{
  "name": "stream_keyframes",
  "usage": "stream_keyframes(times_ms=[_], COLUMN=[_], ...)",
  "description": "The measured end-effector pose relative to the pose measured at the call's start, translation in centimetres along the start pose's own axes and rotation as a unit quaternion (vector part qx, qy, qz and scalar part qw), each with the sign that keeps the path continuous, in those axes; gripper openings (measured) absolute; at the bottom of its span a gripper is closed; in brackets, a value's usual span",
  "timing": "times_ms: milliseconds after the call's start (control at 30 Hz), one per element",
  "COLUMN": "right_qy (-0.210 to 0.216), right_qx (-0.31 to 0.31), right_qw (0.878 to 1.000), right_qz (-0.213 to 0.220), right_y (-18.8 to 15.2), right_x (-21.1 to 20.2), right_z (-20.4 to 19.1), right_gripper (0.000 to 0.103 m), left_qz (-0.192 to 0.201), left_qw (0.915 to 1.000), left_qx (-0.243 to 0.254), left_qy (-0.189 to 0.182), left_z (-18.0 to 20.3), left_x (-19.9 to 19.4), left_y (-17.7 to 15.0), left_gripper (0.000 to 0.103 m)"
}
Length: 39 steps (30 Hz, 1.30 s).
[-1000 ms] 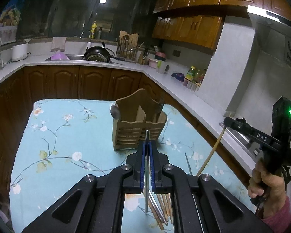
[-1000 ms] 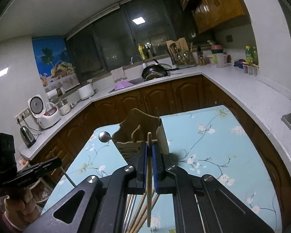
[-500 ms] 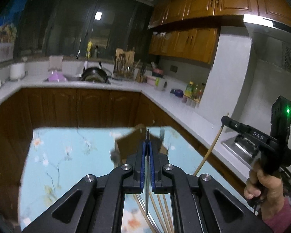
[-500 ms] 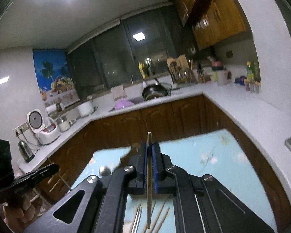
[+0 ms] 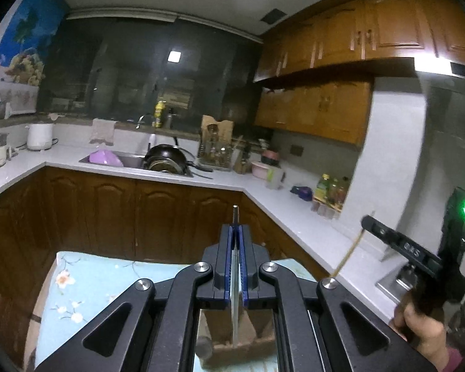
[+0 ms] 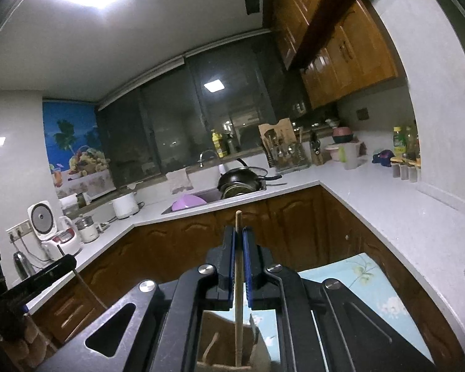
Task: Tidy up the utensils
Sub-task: 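Lift the knife with the left gripper while the right gripper carries the chopstick to the caddy, then open the left gripper over the caddy while the right gripper drops the chopstick in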
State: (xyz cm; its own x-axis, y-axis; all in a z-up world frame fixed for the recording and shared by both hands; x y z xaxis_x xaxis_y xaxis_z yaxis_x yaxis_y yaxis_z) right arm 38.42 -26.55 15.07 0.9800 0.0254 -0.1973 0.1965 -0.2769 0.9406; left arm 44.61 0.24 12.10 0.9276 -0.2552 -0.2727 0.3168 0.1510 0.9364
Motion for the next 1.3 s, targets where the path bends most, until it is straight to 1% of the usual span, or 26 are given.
stream_keyframes(times_ms=[167,200,267,467,600,667,733,867,1033,1067,1100,1133,1167,1200,1267,1300], right_qy=[-0.009,-0.011,-0.013,-0.014,-0.015,-0.017,-0.018,-0.018,-0.019,-0.017,-0.012,-0.009,-0.005,-0.002,0.007,0.008], right_qx=[0.012,0.014,0.02,0.038,0.041,0.039,0.04,0.042,0.042,0.044,0.049,0.055,0.061,0.068,0.079,0.08], right_qw=[1.0,1.0,0.999,0.997,0.996,0.996,0.995,0.995,0.995,0.995,0.994,0.994,0.993,0.993,0.993,0.994], right_qz=[-0.015,-0.018,-0.024,-0.06,-0.077,-0.08,-0.085,-0.086,-0.091,-0.093,-0.095,-0.097,-0.098,-0.097,-0.085,-0.08], right_y=[-2.8,-3.4,-4.8,-8.3,-9.6,-9.7,-9.6,-9.6,-9.7,-9.7,-9.7,-9.8,-9.8,-9.8,-9.5,-9.4], right_x=[2.3,2.7,3.4,5.2,5.8,5.7,5.7,5.8,5.8,5.8,5.7,5.6,5.4,5.2,4.2,3.7], right_z=[1.2,1.5,1.8,2.9,3.0,2.9,3.1,3.2,3.3,3.4,3.5,3.6,3.9,4.0,4.2,4.2], right_gripper=[0.005,0.005,0.005,0.005,0.006,0.006,0.006,0.006,0.007,0.011,0.012,0.015,0.03,0.05,0.067,0.068], left_qz=[-0.006,-0.009,-0.014,-0.051,-0.071,-0.072,-0.076,-0.077,-0.079,-0.083,-0.087,-0.09,-0.084,-0.078,-0.072,-0.071], left_qw=[0.9994,0.9991,0.9986,0.9971,0.9959,0.9959,0.9956,0.9958,0.9957,0.9954,0.995,0.9948,0.9952,0.9955,0.9959,0.9959], left_qx=[-0.022,-0.028,-0.035,-0.036,-0.035,-0.03,-0.035,-0.027,-0.024,-0.023,-0.023,-0.025,-0.028,-0.03,-0.031,-0.031], left_qy=[0.026,0.032,0.037,0.043,0.043,0.046,0.041,0.043,0.042,0.042,0.044,0.042,0.042,0.044,0.045,0.047], left_z=[-0.6,-0.8,-0.6,0.4,0.3,0.0,-0.3,-0.8,-1.3,-1.2,-1.5,-1.5,-1.5,-1.5,-1.6,-1.7], left_x=[3.9,4.9,6.0,9.6,11.6,12.3,12.3,12.5,11.3,11.3,10.5,10.3,9.9,9.4,8.5,8.2], left_y=[-3.1,-4.2,-5.6,-9.1,-9.4,-8.7,-7.8,-6.4,-6.7,-6.7,-7.4,-7.4,-7.1,-6.7,-6.5,-6.7], left_gripper=[0.002,0.002,0.002,0.002,0.003,0.004,0.005,0.005,0.005,0.008,0.011,0.022,0.032,0.037,0.053,0.057])
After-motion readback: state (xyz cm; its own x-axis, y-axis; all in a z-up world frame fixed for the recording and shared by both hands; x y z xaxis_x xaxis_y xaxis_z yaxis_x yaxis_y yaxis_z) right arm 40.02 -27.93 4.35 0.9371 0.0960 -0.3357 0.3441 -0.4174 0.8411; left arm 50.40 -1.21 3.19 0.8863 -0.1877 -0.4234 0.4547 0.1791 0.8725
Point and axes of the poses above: each gripper's, at about its wrist camera, not at the fingertips, and x roughly the way its jaws point, z to its right, y to its top, the point moved 9 cm from there along x, roughly the way its jaws point, and after that the axes turned 5 degrees about y, right-handed, at the moved point
